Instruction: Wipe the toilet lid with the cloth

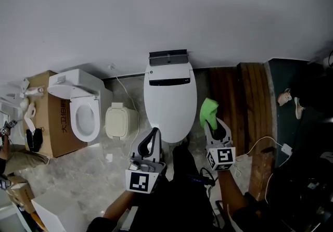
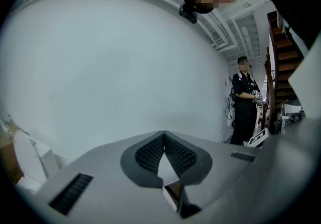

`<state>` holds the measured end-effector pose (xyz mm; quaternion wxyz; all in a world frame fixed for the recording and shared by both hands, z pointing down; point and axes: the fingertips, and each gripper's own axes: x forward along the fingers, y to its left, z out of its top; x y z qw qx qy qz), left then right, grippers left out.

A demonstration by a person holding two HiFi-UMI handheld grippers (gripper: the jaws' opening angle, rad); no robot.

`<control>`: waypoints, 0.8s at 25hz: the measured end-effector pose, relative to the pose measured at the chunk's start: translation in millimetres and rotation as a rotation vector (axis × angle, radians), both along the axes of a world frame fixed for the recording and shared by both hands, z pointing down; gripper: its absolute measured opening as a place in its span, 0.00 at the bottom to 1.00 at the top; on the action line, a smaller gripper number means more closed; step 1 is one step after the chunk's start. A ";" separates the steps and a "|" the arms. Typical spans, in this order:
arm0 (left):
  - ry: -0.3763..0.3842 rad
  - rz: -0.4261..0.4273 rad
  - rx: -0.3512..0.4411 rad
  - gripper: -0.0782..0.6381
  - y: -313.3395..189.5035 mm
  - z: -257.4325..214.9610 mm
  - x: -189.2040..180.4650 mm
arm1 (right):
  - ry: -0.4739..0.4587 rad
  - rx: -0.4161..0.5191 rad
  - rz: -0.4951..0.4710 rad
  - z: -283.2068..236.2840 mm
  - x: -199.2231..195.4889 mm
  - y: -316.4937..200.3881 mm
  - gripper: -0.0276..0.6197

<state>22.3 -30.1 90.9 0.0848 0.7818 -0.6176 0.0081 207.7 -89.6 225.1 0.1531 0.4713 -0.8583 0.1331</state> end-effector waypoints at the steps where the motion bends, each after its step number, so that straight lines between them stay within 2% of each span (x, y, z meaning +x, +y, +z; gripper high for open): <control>1: 0.002 -0.006 -0.003 0.12 -8.7 2.8 2.4 | 0.010 -0.004 -0.009 6.4 2.1 -12.3 0.25; 11: -0.010 -0.061 -0.044 0.12 -77.2 44.5 11.0 | 0.093 -0.088 -0.102 107.7 3.0 -108.7 0.25; 20: -0.006 -0.100 -0.062 0.12 -127.4 99.3 12.0 | 0.195 -0.134 -0.166 229.1 -3.1 -186.5 0.25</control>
